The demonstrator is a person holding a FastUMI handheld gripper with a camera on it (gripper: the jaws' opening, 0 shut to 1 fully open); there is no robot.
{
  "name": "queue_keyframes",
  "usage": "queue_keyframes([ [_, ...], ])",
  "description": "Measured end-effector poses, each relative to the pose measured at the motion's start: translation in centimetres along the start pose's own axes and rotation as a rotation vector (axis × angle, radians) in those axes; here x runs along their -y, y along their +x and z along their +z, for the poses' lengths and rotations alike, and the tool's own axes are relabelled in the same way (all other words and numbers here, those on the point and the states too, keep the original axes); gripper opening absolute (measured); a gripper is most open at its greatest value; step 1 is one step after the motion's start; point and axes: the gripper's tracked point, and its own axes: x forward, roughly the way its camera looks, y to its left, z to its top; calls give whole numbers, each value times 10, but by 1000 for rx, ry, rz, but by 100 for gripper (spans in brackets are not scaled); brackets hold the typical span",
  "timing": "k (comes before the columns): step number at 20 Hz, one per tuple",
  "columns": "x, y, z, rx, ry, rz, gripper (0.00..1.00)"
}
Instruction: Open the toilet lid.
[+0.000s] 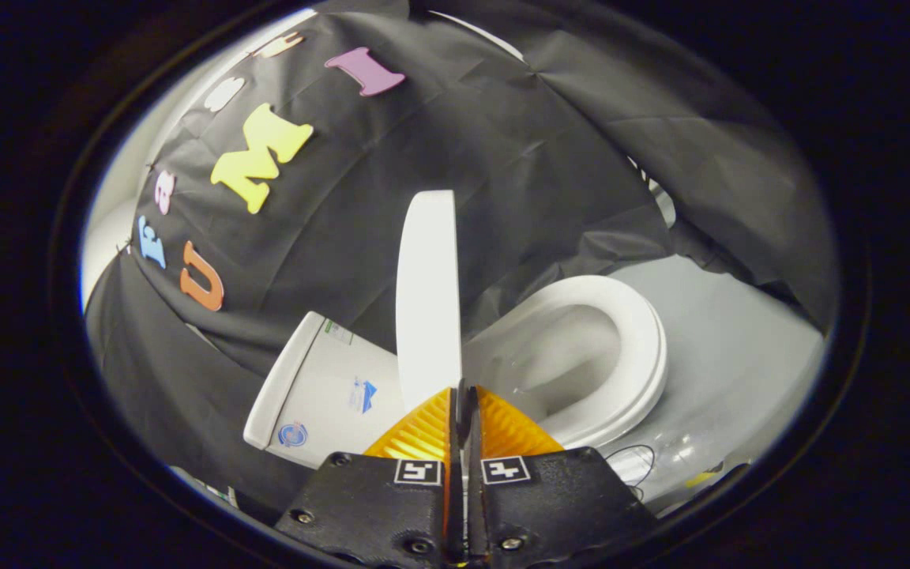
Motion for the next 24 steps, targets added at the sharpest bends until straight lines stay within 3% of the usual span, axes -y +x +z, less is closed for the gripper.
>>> queue_keyframes([
  [24, -100, 1, -16, 15, -270, -29, 10],
])
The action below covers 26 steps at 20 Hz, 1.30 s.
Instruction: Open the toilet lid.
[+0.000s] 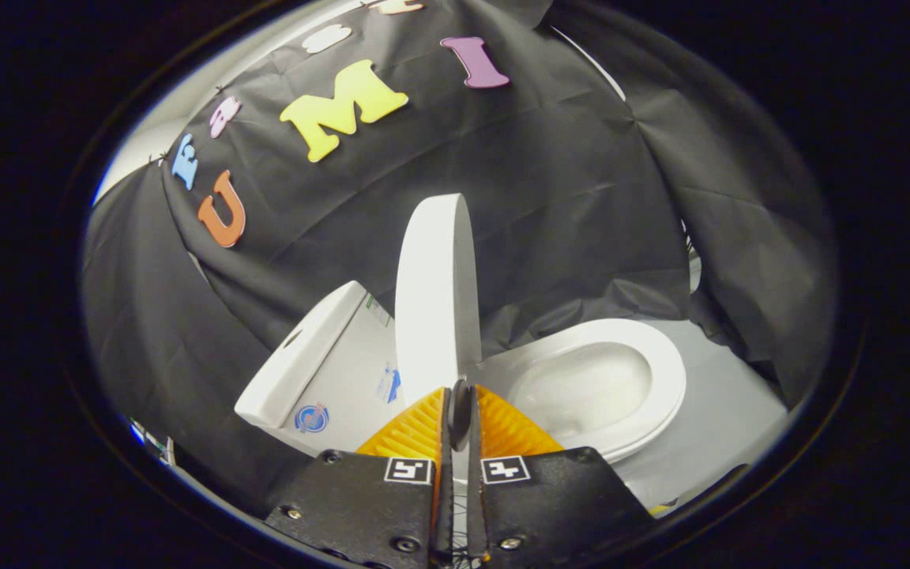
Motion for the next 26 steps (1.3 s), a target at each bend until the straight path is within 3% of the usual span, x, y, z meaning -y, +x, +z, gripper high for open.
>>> queue_keyframes([
  [26, -99, 20, -26, 7, -345, -84, 10],
])
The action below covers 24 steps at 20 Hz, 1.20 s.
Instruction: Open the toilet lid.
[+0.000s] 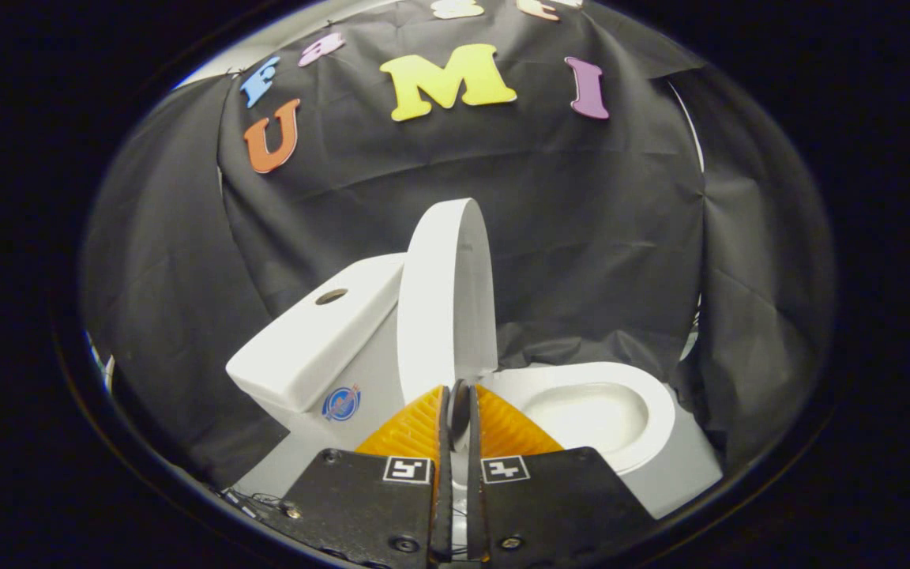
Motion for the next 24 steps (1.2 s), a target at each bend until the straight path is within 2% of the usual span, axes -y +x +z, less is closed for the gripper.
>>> queue_keyframes([
  [5, -25, 2, -6, 7, -88, -13, 11],
  [12, -70, 8, -10, 13, -236, -72, 12],
  [14, -75, 10, -8, 18, -285, -101, 13],
  [19, -83, 14, -10, -6, -351, -108, 13],
  [21, -83, 12, -12, -22, -389, -90, 16],
  [23, -86, 8, -13, -40, -412, -31, 21],
  [24, -90, 3, -11, -27, -400, 5, 32],
])
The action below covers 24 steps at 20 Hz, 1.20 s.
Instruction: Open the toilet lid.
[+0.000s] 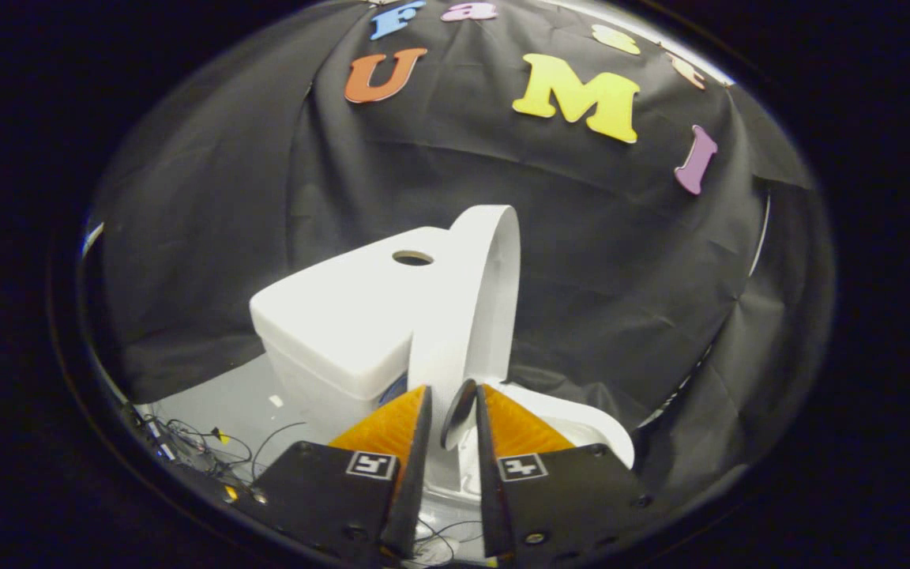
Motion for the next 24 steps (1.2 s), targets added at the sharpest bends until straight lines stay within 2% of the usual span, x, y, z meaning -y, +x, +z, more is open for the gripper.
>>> queue_keyframes([
  [3, 23, -36, 26, 150, -5, -47, 64],
  [6, 39, -73, 28, 260, 21, -46, 100],
  [10, 73, -127, 21, 388, 85, -56, 100],
  [13, 87, -149, -3, 418, 153, -9, 100],
  [16, 123, -166, -39, 440, 172, -66, 100],
  [19, 153, -176, -73, 466, 250, -110, 100],
  [24, 200, -191, -117, 418, 288, -203, 100],
])
